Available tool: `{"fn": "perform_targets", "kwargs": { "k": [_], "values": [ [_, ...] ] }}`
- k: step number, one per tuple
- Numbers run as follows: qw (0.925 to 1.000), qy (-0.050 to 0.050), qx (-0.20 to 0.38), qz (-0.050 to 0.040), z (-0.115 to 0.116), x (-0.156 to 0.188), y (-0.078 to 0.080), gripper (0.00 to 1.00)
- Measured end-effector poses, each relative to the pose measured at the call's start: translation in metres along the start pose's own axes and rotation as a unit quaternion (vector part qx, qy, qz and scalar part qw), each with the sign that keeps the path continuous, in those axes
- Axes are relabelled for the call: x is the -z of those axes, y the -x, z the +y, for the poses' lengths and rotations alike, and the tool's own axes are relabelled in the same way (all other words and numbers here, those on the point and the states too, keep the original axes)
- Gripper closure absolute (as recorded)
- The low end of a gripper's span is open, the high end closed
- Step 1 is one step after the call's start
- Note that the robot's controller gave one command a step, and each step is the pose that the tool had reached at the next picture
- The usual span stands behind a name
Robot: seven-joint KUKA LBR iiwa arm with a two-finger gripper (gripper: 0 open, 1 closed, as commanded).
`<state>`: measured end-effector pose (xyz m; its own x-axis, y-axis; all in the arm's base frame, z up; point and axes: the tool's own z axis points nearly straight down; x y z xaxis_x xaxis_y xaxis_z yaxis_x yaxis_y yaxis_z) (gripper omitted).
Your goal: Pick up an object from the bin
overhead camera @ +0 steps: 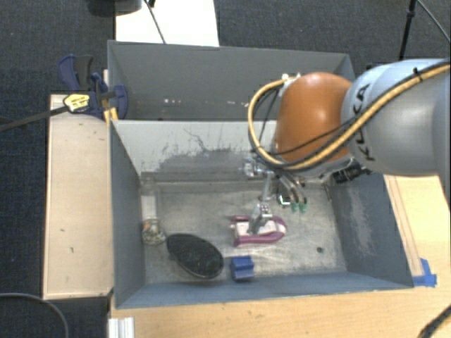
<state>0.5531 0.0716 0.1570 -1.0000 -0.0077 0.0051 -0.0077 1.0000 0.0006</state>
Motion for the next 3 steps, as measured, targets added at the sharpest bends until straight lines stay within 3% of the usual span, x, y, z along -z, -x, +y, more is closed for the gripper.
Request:
{"fn": "perform_targets", "kwargs": {
  "k": [1, 2, 3],
  "values": [
    [0.9867, -0.001, 0.163, -0.0032, -0.035, -0.087, -0.025, 0.0],
    [0.987, -0.001, 0.16, -0.0008, -0.035, -0.086, -0.025, 1.0],
    [0.988, -0.001, 0.155, -0.0071, -0.055, 0.078, -0.03, 1.0]
  ]
}}
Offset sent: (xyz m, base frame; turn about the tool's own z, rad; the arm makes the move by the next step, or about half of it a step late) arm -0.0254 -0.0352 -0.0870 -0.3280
